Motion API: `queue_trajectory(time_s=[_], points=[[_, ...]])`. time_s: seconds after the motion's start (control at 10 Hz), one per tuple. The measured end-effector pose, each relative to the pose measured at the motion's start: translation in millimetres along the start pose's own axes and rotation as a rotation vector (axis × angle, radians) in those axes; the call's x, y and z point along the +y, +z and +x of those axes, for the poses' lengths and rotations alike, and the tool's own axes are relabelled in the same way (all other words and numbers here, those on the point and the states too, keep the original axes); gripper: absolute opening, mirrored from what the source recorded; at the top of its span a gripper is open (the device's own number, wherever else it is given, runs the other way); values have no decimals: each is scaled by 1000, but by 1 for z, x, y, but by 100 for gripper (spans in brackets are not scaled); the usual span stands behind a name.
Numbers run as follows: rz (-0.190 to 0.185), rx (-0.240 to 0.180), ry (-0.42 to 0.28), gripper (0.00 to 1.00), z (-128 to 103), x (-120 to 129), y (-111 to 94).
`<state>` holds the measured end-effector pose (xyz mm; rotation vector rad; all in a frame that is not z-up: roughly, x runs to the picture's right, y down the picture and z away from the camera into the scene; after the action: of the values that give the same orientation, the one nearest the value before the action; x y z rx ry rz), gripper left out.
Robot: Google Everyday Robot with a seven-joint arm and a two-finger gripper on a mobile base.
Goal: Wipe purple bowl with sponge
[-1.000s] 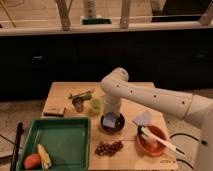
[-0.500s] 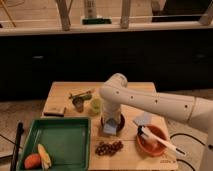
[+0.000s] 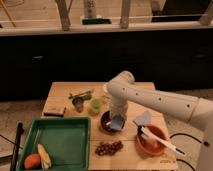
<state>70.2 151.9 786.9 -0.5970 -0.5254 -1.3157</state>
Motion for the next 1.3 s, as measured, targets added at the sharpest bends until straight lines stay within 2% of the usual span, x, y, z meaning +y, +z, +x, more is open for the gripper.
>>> queue_trajectory(time_s=[0.2,0.3,0.5,0.7,0.8,1.0,1.3], points=[[12,15,0,0,7,-12,-7],[26,23,-16,0,7,-26,-13],[44,27,-96,0,-7,-54,-20],[45,24,-158,0,-31,-60,-20],[46,14,-185,0,-46,-57,-18],[45,0,-184,0,-55,-43,-14],[45,-12,-111,0,-39,-6,-10]])
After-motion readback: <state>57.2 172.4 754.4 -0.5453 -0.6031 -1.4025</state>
